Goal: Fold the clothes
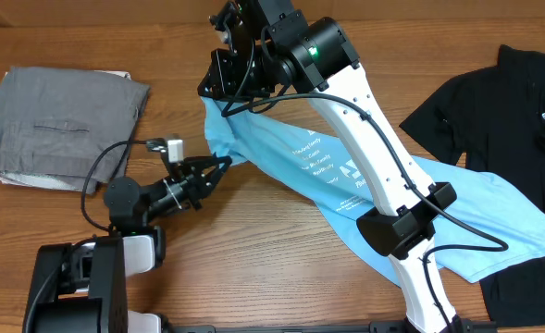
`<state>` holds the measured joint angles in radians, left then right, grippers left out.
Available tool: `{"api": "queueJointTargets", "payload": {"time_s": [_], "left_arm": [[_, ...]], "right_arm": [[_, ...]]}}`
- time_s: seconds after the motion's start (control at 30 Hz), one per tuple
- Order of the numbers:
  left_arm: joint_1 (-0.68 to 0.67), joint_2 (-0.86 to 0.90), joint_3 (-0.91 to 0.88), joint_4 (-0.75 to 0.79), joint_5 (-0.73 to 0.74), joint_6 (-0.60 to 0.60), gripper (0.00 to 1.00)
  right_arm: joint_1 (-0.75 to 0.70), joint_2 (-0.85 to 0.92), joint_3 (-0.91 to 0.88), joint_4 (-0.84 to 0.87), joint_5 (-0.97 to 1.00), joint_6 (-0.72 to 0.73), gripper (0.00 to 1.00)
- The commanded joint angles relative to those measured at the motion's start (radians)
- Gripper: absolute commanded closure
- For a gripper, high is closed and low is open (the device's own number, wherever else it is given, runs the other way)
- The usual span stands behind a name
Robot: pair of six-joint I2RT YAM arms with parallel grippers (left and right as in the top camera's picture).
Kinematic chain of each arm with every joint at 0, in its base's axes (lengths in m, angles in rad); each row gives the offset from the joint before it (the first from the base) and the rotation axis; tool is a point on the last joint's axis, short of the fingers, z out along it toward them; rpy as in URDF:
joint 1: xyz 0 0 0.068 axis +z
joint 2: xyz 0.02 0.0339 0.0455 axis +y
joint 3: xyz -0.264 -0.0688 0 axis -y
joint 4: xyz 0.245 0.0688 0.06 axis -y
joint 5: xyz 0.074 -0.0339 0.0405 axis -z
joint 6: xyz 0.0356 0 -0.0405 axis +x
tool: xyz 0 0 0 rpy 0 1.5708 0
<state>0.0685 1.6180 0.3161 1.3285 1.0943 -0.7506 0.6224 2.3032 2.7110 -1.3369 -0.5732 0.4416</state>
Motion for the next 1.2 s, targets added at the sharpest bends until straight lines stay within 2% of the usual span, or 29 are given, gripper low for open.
{"api": "queueJointTargets", "payload": {"time_s": [0.0, 0.1, 0.13, 0.17, 0.4, 0.53, 0.67, 0.77, 0.97, 1.17], "left_arm": [[0.043, 0.003, -0.008, -0.009, 0.027, -0.107, 0.96], [0.058, 0.003, -0.021, -0.008, 0.042, -0.142, 0.96], [0.058, 0.003, -0.024, -0.008, 0.052, -0.150, 0.96], [0.057, 0.003, -0.027, -0.008, 0.059, -0.158, 0.96], [0.058, 0.000, -0.035, -0.008, 0.067, -0.209, 0.96], [0.058, -0.029, -0.035, 0.000, 0.051, -0.249, 0.96], [0.058, -0.109, -0.035, 0.019, 0.024, -0.279, 0.96], [0.058, -0.206, -0.034, -0.005, 0.013, -0.278, 0.96], [0.079, -0.363, -0.034, -0.210, -0.006, -0.205, 0.96], [0.183, -0.557, -0.001, -0.543, -0.003, -0.072, 0.96]], "right_arm": [[-0.001, -0.016, 0.011, 0.026, 0.023, -0.002, 0.73], [-0.001, -0.016, 0.011, 0.045, 0.023, -0.002, 0.25], [-0.001, -0.016, 0.011, 0.047, 0.022, -0.003, 0.17], [-0.001, -0.016, 0.011, 0.047, 0.022, -0.003, 0.14], [-0.094, -0.058, 0.014, -0.064, 0.023, -0.053, 0.04], [-0.194, -0.090, 0.014, -0.189, 0.031, -0.057, 0.02], [-0.283, -0.093, 0.014, -0.357, 0.145, -0.083, 0.02], [-0.328, -0.098, -0.002, -0.357, 0.150, -0.128, 0.02], [-0.334, -0.101, -0.002, -0.357, 0.154, -0.131, 0.02], [-0.338, -0.156, -0.036, -0.357, 0.205, -0.130, 0.02]]}}
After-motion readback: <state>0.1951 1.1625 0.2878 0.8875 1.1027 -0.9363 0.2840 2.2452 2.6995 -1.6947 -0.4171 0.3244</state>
